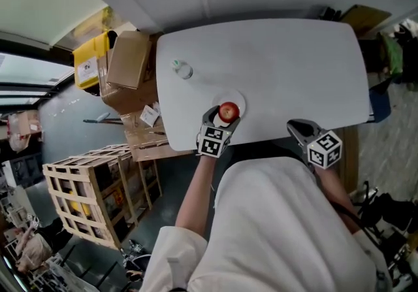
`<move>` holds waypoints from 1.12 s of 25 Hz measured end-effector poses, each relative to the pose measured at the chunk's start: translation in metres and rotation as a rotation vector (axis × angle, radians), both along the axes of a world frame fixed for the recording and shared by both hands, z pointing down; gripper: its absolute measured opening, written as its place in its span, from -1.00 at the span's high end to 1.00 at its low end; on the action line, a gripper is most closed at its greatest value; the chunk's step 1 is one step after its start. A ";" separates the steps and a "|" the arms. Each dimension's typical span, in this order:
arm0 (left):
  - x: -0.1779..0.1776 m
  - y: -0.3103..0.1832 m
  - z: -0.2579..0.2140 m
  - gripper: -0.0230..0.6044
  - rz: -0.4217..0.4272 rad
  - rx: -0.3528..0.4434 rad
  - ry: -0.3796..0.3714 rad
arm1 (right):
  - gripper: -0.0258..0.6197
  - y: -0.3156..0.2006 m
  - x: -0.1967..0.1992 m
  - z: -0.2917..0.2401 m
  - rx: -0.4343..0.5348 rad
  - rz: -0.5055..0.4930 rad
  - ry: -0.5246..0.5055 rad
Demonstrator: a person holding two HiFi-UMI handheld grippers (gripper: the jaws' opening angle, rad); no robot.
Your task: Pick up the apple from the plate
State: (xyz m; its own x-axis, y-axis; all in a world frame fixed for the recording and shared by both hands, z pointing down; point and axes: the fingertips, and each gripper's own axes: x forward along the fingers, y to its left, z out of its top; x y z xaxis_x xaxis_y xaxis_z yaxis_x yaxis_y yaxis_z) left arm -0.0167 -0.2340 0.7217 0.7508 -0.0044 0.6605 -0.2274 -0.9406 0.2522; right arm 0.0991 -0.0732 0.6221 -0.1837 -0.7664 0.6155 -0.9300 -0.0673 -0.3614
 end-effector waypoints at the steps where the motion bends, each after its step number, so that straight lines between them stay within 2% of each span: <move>1: 0.000 0.003 -0.004 -0.20 -0.010 -0.002 0.004 | 0.78 0.001 0.002 0.000 0.007 -0.002 -0.003; 12: -0.002 0.037 -0.037 -0.20 -0.128 -0.014 0.026 | 0.78 0.044 0.023 -0.001 0.048 -0.044 -0.049; 17: -0.009 0.056 -0.047 -0.20 -0.149 0.004 0.018 | 0.78 0.065 0.027 0.000 0.075 -0.048 -0.070; 28: -0.023 0.103 -0.084 -0.20 -0.205 -0.002 0.055 | 0.78 0.105 0.019 -0.003 0.131 -0.080 -0.123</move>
